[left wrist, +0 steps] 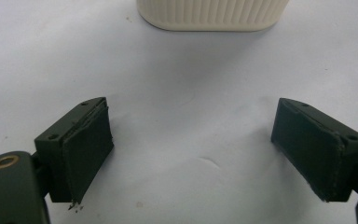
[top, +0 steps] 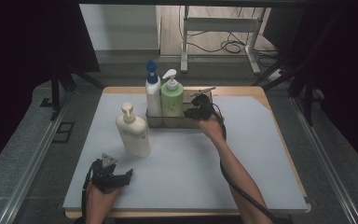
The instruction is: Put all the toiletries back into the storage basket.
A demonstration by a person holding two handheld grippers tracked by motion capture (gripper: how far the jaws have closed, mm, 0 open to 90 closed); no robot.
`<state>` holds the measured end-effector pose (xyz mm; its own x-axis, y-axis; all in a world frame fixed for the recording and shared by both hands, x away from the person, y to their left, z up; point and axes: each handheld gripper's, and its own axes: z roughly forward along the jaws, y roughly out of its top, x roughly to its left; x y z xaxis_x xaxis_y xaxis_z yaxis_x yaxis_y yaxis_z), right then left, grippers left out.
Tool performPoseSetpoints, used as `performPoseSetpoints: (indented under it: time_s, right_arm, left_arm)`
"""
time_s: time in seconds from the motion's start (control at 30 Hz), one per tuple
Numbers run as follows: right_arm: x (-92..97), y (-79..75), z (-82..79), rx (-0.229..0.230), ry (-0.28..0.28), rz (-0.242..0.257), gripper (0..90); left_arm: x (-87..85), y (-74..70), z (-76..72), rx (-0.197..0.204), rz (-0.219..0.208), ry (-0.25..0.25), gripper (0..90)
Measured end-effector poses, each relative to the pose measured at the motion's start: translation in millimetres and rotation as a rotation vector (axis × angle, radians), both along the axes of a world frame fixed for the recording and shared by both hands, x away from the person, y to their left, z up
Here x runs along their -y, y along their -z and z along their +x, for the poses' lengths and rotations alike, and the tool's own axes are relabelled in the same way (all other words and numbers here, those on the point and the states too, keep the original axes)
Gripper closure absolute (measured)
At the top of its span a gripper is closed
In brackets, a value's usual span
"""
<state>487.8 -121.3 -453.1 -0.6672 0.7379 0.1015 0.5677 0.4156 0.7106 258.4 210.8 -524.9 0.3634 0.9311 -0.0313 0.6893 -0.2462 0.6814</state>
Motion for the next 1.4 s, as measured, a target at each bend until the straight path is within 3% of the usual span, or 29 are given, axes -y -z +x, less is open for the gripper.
performPoseSetpoints:
  time_s: [0.43,0.93,1.23,1.4]
  right_arm:
    - [8.5,-14.0,-11.1,0.058,-0.011,0.000,55.2]
    - [15.7,-27.0,-33.1,0.087,-0.072,0.011,38.3]
    - [17.9,-28.3,-48.7,0.102,-0.112,-0.021,27.3]
    - [21.6,-31.1,-57.2,0.120,-0.117,-0.010,21.9]
  left_arm:
    - [-0.2,0.0,0.0,0.000,0.001,0.001,11.7]
    - [-0.1,0.1,0.0,0.000,-0.001,0.001,11.6]
    - [0.0,0.0,0.0,0.001,0.000,0.000,11.6]
    - [0.0,0.0,-0.1,0.001,0.000,0.000,11.7]
